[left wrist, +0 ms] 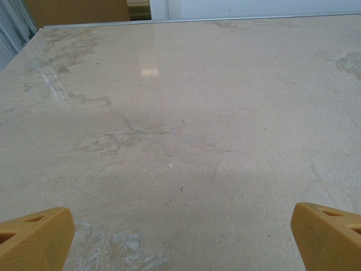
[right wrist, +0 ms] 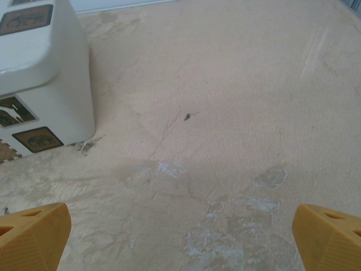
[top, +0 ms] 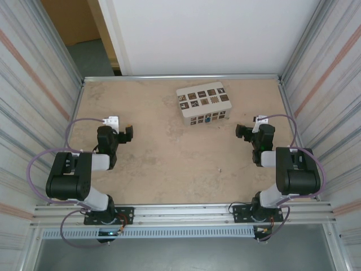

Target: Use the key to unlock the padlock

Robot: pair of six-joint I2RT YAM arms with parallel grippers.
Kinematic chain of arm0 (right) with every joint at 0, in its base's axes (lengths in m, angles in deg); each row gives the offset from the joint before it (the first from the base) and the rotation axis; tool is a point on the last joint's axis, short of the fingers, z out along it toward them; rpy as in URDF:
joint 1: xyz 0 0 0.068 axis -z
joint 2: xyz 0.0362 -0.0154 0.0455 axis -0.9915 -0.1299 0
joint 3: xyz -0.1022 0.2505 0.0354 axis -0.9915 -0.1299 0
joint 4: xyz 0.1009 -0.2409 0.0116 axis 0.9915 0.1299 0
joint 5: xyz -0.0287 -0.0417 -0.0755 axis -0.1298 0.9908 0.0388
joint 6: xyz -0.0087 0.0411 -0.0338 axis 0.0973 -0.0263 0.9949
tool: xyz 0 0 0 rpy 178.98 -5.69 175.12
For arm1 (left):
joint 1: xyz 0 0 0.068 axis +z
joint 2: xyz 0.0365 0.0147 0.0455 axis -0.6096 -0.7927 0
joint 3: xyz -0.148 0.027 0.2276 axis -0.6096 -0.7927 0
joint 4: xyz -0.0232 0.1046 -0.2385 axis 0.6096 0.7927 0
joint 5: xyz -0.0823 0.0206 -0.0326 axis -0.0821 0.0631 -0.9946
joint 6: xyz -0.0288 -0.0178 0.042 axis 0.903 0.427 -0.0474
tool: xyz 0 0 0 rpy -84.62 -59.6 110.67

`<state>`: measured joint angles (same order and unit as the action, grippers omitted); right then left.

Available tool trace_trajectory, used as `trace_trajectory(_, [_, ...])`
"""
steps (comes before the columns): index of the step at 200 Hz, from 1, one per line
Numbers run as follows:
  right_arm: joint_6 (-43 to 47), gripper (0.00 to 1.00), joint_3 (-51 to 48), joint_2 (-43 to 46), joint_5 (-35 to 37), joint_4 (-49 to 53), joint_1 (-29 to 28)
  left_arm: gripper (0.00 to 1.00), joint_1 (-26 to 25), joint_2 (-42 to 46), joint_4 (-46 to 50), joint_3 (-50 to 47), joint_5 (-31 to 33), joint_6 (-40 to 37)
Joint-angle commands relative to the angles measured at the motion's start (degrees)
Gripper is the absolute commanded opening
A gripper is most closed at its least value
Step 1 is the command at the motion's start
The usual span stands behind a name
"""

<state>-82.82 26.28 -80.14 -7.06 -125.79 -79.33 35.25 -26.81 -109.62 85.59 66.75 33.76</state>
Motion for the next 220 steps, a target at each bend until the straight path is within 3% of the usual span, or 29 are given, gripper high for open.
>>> trace_trajectory(1, [0.0,0.99,2.6,1.7,-1.6,4.6,0.7,0.99,-0.1,3.2,0.0,-0.7,-1.3,-2.1])
trace_trajectory(60, [-2.6,0.99,3.5,13.8,-1.4,15.7,1.6,0.99,-7.6,16.4,13.6,2.5,4.9,-7.0])
trace_trajectory(122, [-9.2,0.99,12.3,21.7,-7.5,37.4,3.1,0.99,-10.9,25.8,37.6,13.2,-0.4,6.8])
trace_trajectory(164, [-14.0,0.99,21.8,16.9,-18.2,47.4,4.6,0.99,-13.7,23.7,43.0,18.2,-5.5,19.1])
trace_trajectory(220, [-18.6,0.99,30.9,6.6,-26.3,48.2,4.4,0.99,-20.4,11.1,42.9,26.4,-7.1,28.5])
